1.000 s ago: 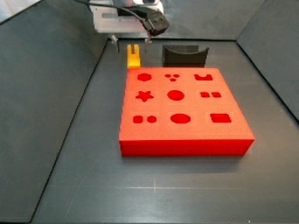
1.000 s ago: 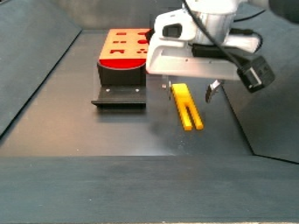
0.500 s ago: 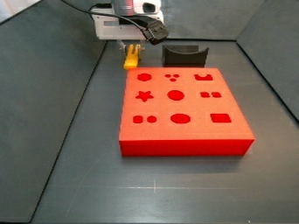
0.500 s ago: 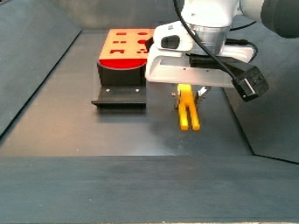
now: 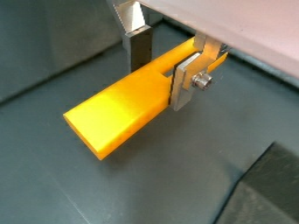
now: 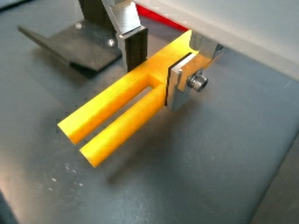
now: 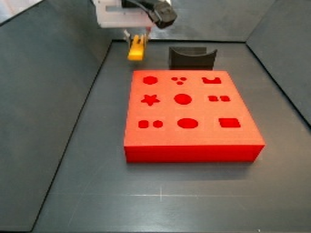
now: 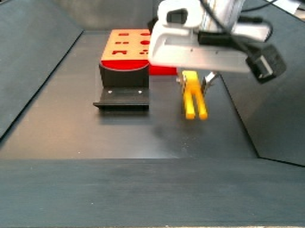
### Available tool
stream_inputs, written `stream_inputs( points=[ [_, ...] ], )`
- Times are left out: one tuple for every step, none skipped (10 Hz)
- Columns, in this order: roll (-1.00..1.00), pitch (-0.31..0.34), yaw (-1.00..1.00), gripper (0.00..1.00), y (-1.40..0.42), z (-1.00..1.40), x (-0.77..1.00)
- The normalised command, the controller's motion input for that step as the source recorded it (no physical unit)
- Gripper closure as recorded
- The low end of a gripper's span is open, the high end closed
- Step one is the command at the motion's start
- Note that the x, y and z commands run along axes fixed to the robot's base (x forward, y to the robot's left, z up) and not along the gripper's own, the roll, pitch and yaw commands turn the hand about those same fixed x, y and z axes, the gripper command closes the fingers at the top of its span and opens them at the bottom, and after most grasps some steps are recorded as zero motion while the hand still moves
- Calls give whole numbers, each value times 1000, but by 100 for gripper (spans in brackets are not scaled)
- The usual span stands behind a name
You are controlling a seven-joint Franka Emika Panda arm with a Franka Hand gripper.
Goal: Pick up the square-circle object. Move up. Rotate the square-circle object. Place the square-circle object on the fixture. Regrasp the square-circle object. Move to above the board. Insert the square-circle object.
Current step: Place the square-circle object on the fixture.
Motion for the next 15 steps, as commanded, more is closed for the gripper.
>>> stream_inputs(
  points=[
    [0,0,0,100,0,1000,0],
    [8,-10,0,100,0,1000,5],
    [11,23,-3,100,2,1000,-8],
    [18,30,-7,100,3,1000,-8],
    [33,44,-15,100,6,1000,-14],
    [50,54,-22,100,10,1000,-21],
    [64,58,-23,100,12,1000,-26],
    [76,59,-21,100,13,1000,-28],
    [85,61,-15,100,15,1000,-30],
    [95,70,-8,100,13,818,-27],
    [100,75,0,100,10,672,-20],
    [105,81,10,100,10,524,-12],
    [105,89,19,100,9,373,-4],
    [106,103,25,100,10,168,1],
    [-171,269,434,100,-509,20,1000]
  ],
)
